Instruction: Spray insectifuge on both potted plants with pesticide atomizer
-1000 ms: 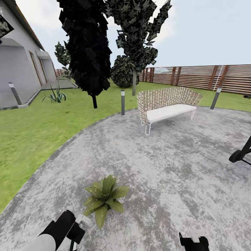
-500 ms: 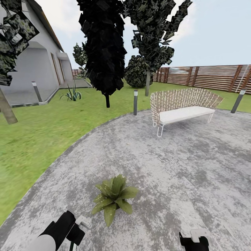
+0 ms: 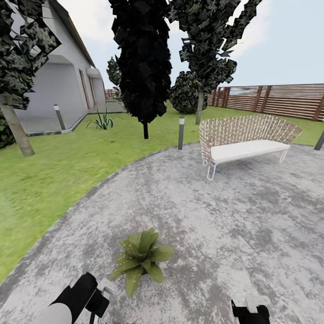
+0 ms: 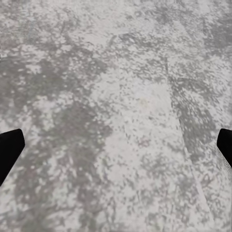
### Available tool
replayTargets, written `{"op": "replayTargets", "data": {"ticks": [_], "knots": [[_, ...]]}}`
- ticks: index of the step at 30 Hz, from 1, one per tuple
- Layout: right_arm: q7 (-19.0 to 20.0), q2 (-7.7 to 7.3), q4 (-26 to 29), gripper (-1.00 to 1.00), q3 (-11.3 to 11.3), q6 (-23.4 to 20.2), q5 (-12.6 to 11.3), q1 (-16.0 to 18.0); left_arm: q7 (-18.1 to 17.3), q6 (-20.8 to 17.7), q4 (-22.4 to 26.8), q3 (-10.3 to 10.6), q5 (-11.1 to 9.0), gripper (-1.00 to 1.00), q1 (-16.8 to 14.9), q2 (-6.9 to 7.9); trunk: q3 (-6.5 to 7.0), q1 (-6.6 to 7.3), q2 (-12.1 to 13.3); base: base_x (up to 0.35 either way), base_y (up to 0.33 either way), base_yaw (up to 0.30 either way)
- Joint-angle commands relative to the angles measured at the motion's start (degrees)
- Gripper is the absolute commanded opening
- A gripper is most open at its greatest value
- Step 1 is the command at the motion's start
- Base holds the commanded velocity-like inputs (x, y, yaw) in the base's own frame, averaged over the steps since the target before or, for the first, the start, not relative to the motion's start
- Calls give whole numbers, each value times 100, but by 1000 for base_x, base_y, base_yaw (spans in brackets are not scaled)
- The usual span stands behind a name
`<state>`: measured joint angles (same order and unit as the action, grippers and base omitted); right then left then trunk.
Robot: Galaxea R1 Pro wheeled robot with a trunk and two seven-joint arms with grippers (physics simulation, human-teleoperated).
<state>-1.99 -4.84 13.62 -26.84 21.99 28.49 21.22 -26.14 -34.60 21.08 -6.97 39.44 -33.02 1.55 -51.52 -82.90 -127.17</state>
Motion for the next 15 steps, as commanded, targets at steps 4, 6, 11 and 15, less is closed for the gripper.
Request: {"op": "replayTargets", "data": {"ticks": [4, 6, 11, 15], "knots": [[-21, 1, -12, 100, -32, 24, 60, 5, -42, -139, 7, -38, 66, -100, -3, 3, -5, 1, -2, 1, -230, 276], [-21, 1, -12, 100, -32, 24, 60, 5, -41, -239, 3, -34, 71, -100, -3, 2, -5, 1, -2, 0, -183, 276], [-21, 1, -12, 100, -32, 24, 60, 5, -38, -289, 1, -28, 74, -100, -3, 5, -5, 1, -2, 0, -66, 276], [-21, 1, -10, 100, -32, 24, 60, 5, -27, -292, 1, -18, 92, -100, 1, 19, -5, 1, -2, 0, -4, 260]]}}
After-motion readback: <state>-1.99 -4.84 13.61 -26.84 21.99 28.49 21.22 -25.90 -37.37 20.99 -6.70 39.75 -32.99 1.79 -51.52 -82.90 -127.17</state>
